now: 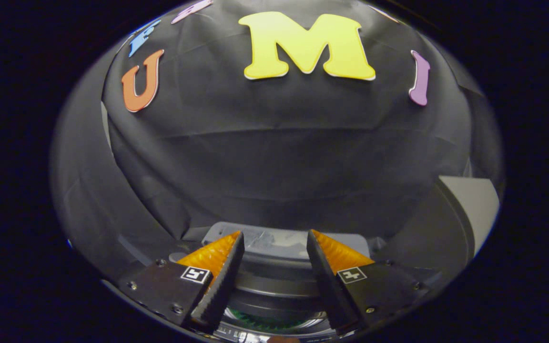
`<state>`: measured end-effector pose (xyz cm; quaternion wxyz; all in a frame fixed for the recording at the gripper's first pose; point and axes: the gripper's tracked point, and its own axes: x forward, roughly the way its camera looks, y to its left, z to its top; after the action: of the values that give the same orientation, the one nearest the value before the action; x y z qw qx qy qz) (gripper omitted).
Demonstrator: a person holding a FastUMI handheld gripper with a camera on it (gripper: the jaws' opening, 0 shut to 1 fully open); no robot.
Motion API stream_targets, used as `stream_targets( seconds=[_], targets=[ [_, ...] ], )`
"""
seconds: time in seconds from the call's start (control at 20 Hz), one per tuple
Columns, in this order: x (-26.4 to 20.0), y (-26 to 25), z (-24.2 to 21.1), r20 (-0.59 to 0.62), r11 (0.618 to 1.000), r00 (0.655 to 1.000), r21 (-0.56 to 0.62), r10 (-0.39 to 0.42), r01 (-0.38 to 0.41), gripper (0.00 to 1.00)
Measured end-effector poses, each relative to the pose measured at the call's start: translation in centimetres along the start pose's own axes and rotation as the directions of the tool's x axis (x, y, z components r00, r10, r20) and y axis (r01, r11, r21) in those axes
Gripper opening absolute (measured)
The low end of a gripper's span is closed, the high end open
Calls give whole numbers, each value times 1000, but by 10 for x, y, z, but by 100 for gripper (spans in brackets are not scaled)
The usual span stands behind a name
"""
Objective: Put the clothes into the washing machine and then close the washing machine lid.
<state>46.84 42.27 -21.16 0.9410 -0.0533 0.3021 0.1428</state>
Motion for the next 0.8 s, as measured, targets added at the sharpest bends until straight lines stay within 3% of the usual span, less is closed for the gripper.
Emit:
stream_targets(
  seconds=[0.45, 0.8],
  targets=[
    [-5, 3, 14, -50, 999, 999, -39, 9, -11, 83],
    [-77, 3, 8, 43, 999, 999, -30, 19, -18, 83]
  ],
)
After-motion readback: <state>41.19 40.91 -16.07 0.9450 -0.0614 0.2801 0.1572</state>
